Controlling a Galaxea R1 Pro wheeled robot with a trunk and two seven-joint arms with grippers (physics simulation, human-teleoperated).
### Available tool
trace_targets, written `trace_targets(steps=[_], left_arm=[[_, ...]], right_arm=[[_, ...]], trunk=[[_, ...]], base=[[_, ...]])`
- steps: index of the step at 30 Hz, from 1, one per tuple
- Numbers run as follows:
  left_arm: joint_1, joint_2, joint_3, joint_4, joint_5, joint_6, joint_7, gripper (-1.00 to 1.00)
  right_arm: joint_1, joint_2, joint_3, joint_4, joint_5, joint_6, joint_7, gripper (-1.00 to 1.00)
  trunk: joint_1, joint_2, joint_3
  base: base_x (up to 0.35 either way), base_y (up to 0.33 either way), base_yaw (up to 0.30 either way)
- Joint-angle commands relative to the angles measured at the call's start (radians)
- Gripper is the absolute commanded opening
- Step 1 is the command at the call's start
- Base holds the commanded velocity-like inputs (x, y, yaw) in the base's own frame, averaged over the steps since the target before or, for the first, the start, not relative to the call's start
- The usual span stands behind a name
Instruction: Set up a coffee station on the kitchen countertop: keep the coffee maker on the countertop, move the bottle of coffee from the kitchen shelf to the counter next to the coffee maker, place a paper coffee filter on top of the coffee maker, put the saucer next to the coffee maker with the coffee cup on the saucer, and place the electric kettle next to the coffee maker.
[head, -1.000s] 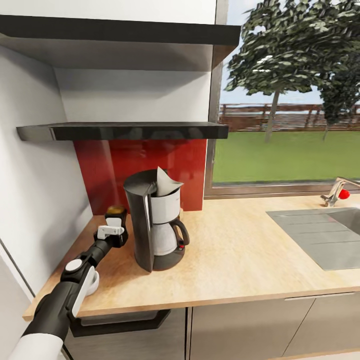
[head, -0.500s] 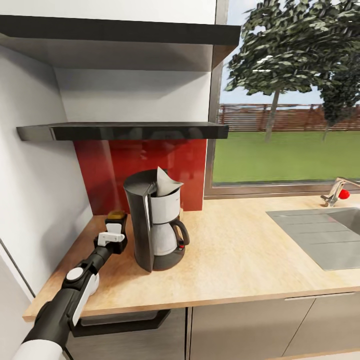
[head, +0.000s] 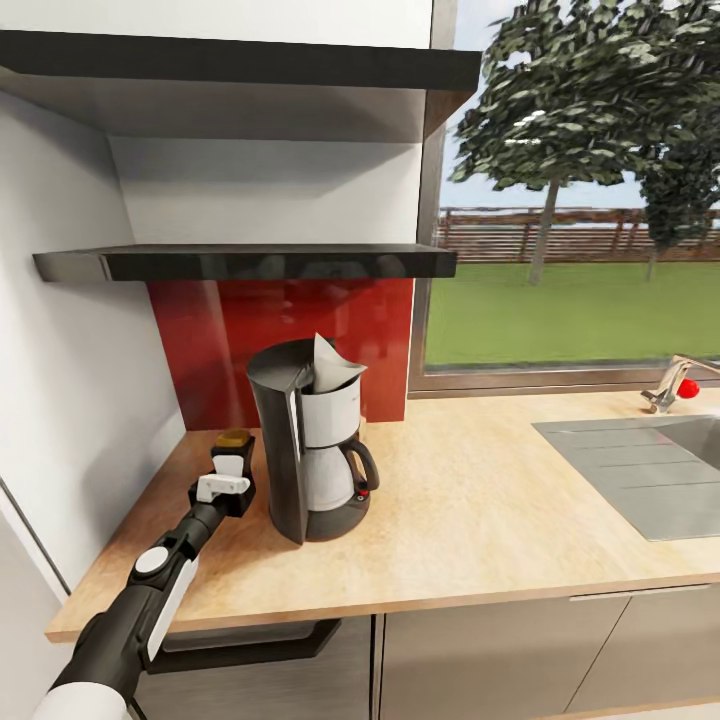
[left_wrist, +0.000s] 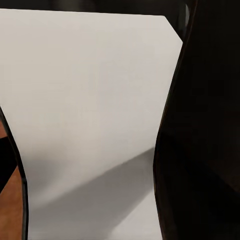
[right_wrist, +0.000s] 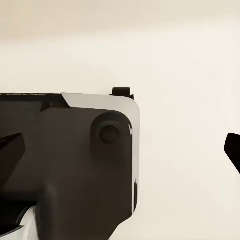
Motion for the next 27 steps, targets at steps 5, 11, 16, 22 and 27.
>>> trace_targets(steps=[5, 11, 16, 22, 27], left_arm=[[0.000, 0.000, 0.003, 0.002, 0.002, -0.004, -0.006, 1.00], [0.001, 0.000, 0.004, 0.026, 0.003, -0.004, -0.006, 1.00], [0.001, 0.000, 0.004, 0.030, 0.005, -0.005, -0.006, 1.00], [0.001, 0.000, 0.005, 0.030, 0.005, -0.004, -0.006, 1.00], [0.001, 0.000, 0.004, 0.030, 0.005, -0.004, -0.006, 1.00]], right_arm=[[0.000, -0.001, 0.008, -0.001, -0.010, 0.005, 0.002, 1.00], [0.000, -0.002, 0.008, 0.000, -0.010, 0.005, 0.002, 1.00], [0.000, -0.002, 0.008, 0.000, -0.010, 0.005, 0.002, 1.00], [0.000, -0.002, 0.008, 0.000, -0.010, 0.005, 0.002, 1.00], [0.000, -0.002, 0.008, 0.000, -0.010, 0.005, 0.002, 1.00]], trunk=[[0.000, -0.001, -0.001], [0.000, -0.001, -0.001], [0.000, -0.001, -0.001], [0.000, -0.001, -0.001], [0.000, -0.001, -0.001]], base=[[0.000, 0.000, 0.000], [0.000, 0.000, 0.000], [0.000, 0.000, 0.000], [0.000, 0.000, 0.000], [0.000, 0.000, 0.000]])
